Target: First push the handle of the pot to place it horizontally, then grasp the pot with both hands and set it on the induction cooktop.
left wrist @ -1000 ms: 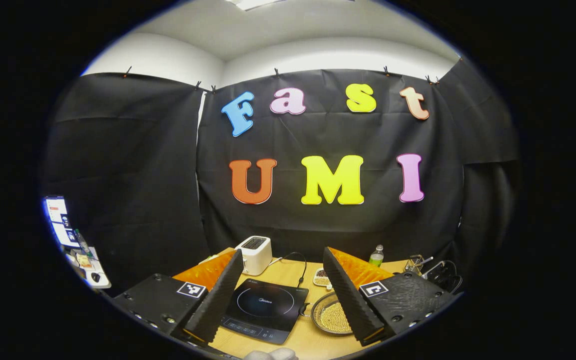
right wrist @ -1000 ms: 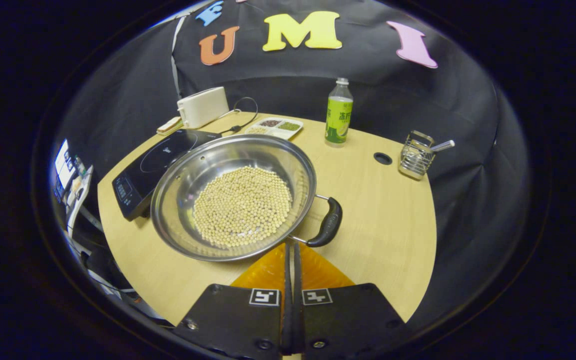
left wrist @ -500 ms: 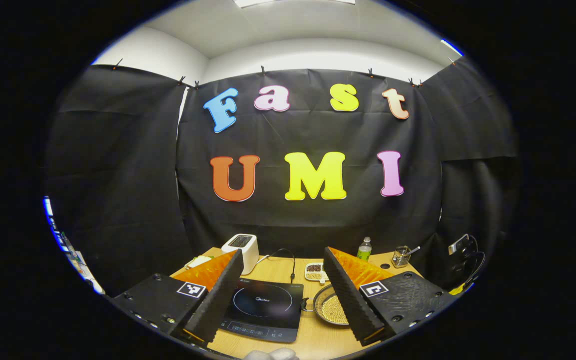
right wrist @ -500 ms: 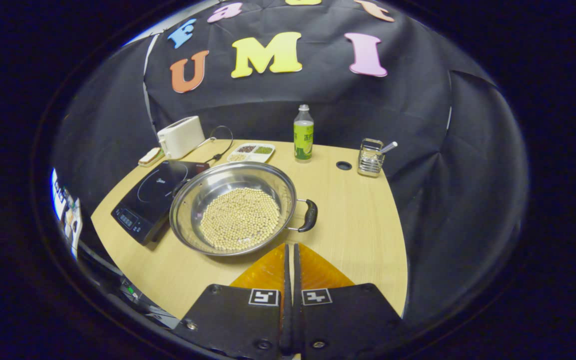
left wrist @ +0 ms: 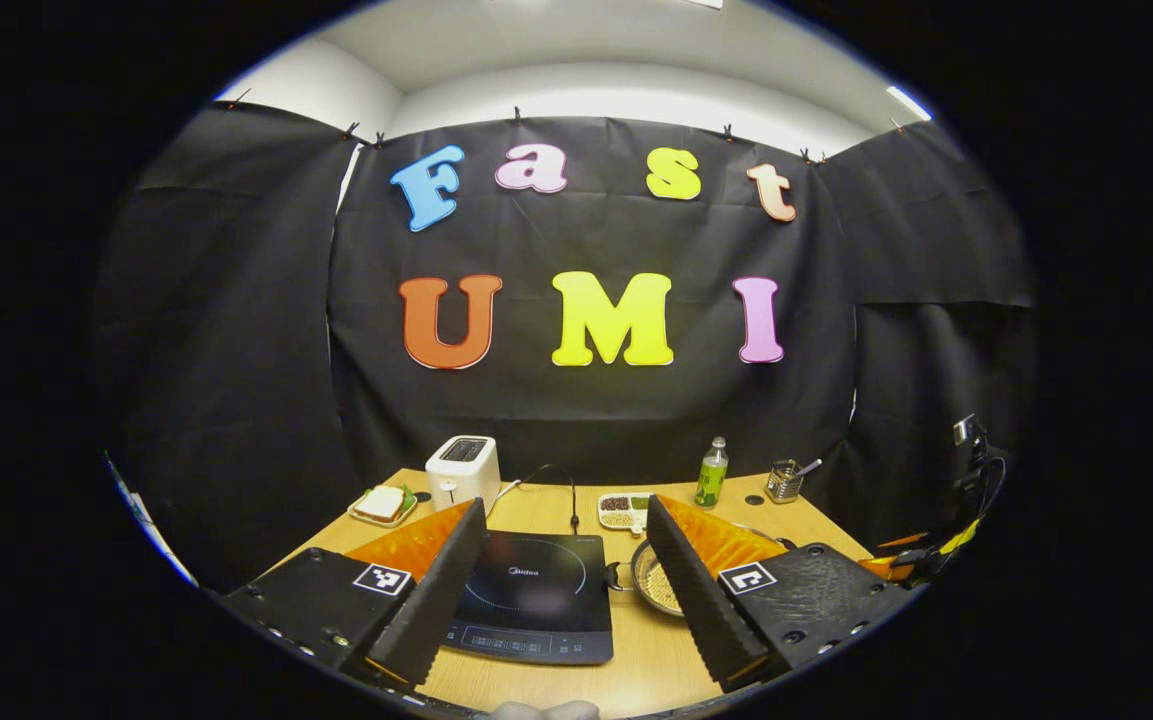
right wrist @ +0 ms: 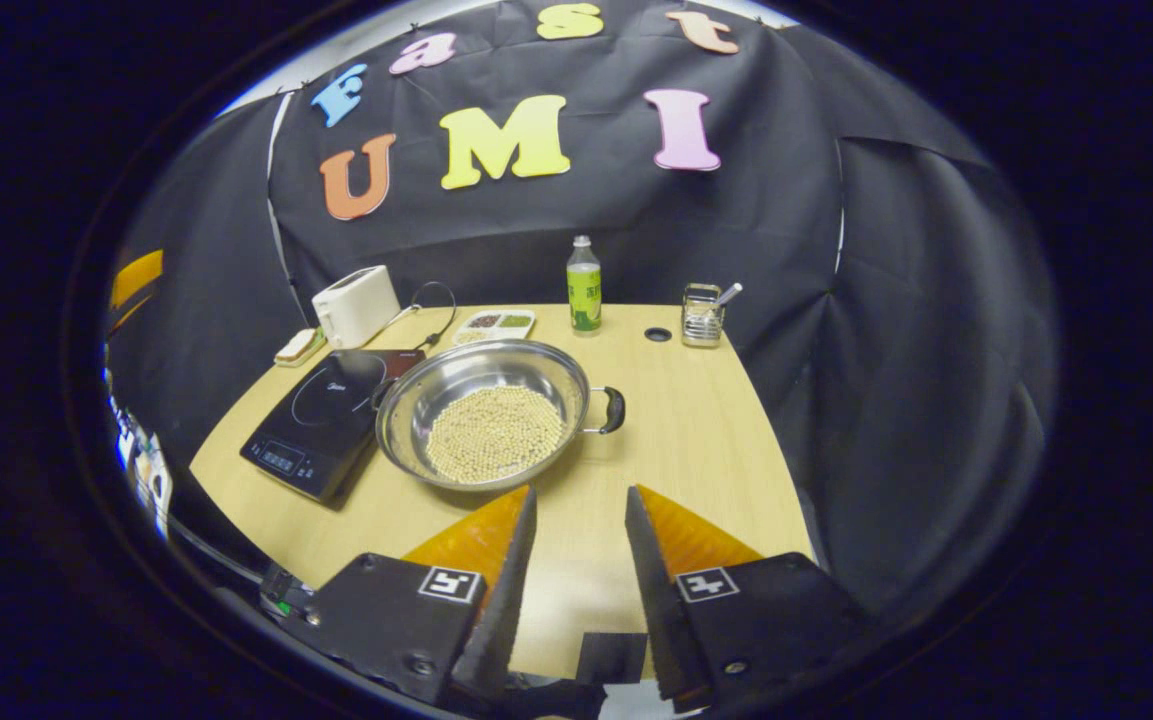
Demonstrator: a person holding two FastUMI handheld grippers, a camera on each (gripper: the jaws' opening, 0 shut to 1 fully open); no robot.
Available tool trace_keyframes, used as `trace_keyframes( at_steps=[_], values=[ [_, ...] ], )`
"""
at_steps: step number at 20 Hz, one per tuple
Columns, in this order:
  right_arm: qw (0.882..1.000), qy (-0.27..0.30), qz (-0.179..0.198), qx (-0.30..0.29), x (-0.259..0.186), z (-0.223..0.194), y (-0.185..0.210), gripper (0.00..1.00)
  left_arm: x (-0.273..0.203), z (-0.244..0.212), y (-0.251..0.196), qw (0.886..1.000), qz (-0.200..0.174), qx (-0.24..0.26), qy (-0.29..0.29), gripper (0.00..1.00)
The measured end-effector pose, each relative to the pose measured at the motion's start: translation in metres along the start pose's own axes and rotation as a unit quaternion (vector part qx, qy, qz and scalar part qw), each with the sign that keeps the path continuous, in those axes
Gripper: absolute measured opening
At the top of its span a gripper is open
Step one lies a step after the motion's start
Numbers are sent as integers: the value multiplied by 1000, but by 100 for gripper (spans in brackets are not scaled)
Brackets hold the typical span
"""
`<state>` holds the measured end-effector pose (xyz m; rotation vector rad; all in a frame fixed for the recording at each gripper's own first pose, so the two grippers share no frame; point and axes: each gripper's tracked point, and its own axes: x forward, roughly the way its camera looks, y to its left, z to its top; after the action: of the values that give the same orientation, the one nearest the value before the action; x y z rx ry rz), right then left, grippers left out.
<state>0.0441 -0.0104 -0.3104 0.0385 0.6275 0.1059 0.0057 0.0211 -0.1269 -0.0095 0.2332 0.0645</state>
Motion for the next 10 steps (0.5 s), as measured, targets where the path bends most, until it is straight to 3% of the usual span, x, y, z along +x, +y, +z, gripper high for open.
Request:
trace_keyframes(
  at_steps=[3,10],
  values=[
    [1000,2,5,1,-4,-8,8,77,8,-21,0,1000,-7,-5,10,96],
    [999,30,22,9,35,-17,14,79,54,-89,-27,996,-37,-25,81,96]
  ],
)
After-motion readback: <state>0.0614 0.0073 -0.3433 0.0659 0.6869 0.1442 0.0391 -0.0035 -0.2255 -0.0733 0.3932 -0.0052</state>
